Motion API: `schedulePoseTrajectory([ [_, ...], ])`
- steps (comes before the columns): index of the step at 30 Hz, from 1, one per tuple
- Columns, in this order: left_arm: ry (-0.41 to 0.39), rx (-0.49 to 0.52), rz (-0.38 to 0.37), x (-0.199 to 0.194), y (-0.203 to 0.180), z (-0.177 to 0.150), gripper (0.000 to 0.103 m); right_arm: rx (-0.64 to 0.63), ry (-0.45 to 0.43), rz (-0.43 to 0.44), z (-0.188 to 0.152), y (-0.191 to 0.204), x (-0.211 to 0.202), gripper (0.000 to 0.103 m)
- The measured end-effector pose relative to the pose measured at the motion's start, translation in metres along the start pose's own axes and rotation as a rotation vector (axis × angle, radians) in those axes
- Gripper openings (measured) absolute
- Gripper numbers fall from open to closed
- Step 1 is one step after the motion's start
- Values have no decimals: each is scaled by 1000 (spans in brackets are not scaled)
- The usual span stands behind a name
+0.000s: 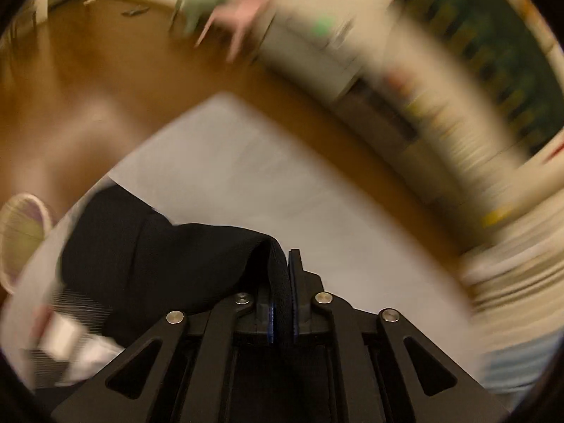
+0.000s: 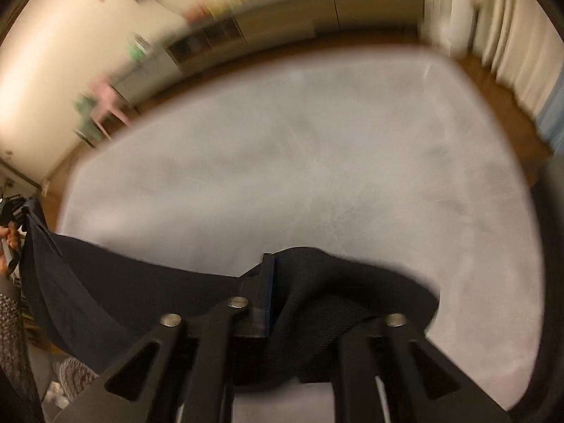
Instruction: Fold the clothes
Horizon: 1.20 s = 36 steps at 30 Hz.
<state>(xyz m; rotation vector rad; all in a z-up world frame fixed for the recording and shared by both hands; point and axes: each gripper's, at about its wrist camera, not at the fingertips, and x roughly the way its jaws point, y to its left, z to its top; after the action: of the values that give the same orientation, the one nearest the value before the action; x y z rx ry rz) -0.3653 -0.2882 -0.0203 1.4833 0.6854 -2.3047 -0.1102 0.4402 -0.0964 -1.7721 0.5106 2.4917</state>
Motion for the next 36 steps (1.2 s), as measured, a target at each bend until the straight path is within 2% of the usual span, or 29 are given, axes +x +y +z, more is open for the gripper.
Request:
schedulePoseTrajectory([
  [1,50,-37,59,29,6,6,10,5,55,-13,17,-5,34,39],
  [2,67,-87,61,44,14,10,10,49,60,-37,33,-16,54,43],
  [3,52,-107,35,45,20,12,13,96,62,-61,49,-27,73,43],
  [4,32,-97,22,43,22,14,14,128,19,-25,55,-36,71,43],
  [5,12,-86,8,41,24,17,14,159,-26,14,60,-44,69,47],
  [6,-9,-76,-6,39,27,20,21,169,-58,51,61,-50,63,56],
  [7,-29,-66,-19,37,29,22,23,171,-85,60,59,-54,57,59],
  [8,-44,-55,-28,34,32,23,24,163,-148,42,51,-59,45,59],
  [11,-72,-27,-45,25,41,21,38,117,-266,-63,16,-60,23,59],
  [13,-68,-29,-68,21,46,22,39,1,-249,-29,-5,-39,23,59],
  [16,-74,-16,-96,7,50,20,39,-198,-147,-130,-13,-2,46,59],
  [18,-84,-4,-110,-3,52,20,41,-294,-47,-154,-13,16,71,59],
  [20,-107,13,-104,-13,53,23,41,-379,-28,-200,-3,29,84,57],
  [22,-132,19,-93,-26,58,26,42,-362,-16,-217,21,29,88,56],
  [24,-153,4,-106,-39,67,27,43,-335,-81,-327,54,28,84,43],
  [25,-170,-9,-125,-48,74,24,43,-311,-150,-393,66,27,77,42],
  [26,-186,-23,-145,-57,81,21,44,-247,-268,-449,77,24,62,43],
  [28,-233,-48,-202,-83,101,0,48,-137,-366,-423,80,19,40,44],
  [30,-285,-79,-251,-104,127,-30,61,-93,-381,-337,63,25,29,44],
  [31,-299,-101,-267,-110,141,-47,63,-100,-374,-296,52,32,27,44],
  [32,-305,-128,-280,-112,155,-64,64,-139,-337,-234,38,42,30,45],
  [34,-305,-182,-306,-113,182,-97,64,-211,-252,-176,13,60,46,45],
  [36,-272,-225,-328,-102,202,-125,64,-262,-174,-204,-10,71,66,44],
])
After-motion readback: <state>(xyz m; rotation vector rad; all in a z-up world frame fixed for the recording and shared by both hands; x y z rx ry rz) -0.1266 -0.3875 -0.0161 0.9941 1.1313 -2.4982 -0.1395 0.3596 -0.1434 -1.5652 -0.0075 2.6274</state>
